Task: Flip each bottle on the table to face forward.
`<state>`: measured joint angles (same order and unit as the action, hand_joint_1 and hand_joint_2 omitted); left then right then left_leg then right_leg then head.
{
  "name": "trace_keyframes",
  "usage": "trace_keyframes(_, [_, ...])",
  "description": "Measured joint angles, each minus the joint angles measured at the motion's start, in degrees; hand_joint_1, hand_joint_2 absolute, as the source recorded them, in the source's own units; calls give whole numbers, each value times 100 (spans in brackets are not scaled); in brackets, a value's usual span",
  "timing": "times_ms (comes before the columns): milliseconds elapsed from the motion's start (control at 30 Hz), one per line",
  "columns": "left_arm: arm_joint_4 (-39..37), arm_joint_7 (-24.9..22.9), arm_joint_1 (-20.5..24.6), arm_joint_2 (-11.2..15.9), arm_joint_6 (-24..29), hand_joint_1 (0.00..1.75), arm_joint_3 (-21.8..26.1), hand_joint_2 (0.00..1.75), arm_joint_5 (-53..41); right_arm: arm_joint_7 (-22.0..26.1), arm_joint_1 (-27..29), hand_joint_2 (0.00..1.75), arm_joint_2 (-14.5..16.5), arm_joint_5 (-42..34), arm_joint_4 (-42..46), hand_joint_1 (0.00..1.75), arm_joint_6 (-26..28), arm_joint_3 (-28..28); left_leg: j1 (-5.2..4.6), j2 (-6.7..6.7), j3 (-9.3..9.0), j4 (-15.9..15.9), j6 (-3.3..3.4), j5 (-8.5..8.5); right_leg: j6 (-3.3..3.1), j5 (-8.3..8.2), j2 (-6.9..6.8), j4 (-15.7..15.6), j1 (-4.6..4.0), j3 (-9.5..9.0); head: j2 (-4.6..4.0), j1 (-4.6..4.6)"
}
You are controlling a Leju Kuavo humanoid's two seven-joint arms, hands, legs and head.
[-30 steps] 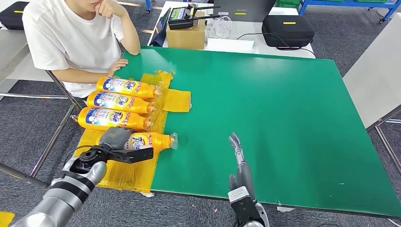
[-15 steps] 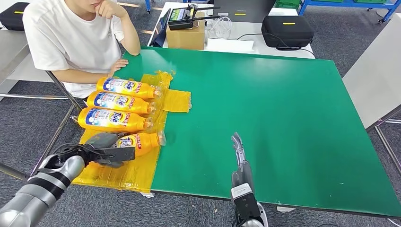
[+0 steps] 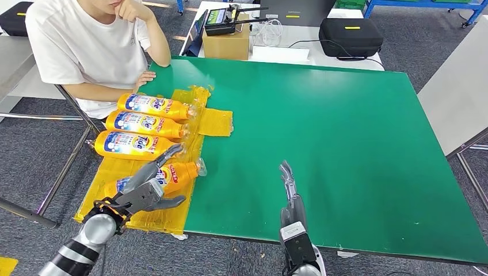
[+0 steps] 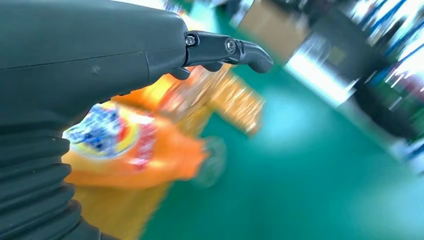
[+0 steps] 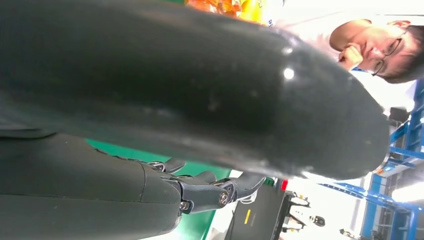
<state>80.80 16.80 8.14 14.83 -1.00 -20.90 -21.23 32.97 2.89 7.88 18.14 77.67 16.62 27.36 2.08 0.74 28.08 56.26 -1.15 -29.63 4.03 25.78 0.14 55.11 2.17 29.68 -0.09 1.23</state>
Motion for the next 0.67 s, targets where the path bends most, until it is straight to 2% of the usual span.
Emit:
trace_keyframes(133, [558,439,-270,-492,782,0,189,175,-109,20,74,0,-39,67,50,0,234,-1,0,0,0,0,0,0,0,0,0,0,0,-1,0,1])
trace_keyframes(200, [800,599,-381,-718,984,0,242,175,81,134,119,0,-43,74,110,0,503,-7,0,0,1,0,0,0,0,0,0,0,0,-1,0,0])
trace_keyframes(333, [1283,836,-640,-1155,1068,0,304,175,1191,503,252,0,59,-118,340,0,1575,-120,0,0,2,0,0,0,0,0,0,0,0,1,0,1])
trace_keyframes(400, [1481,861,-789,-1383,963,0,307,175,1968,625,307,87,144,-366,481,0,2043,-187,0,0,2,0,1,-1,0,0,0,0,0,1,0,1])
trace_keyframes(467, [1622,798,-952,-1625,798,0,281,175,2721,639,362,175,203,-601,609,0,2238,-236,0,0,3,0,1,-1,0,0,0,-2,0,1,0,1])
trace_keyframes(567, [1698,708,-1236,-1945,682,0,175,175,3393,332,458,175,213,-802,712,0,2158,-257,-1,0,3,0,1,-2,0,0,0,-3,1,1,0,1])
trace_keyframes(667, [1701,716,-1440,-2114,695,0,84,175,3536,163,552,175,183,-850,738,0,2080,-260,-1,0,4,0,1,-2,0,0,0,-4,1,3,0,1])
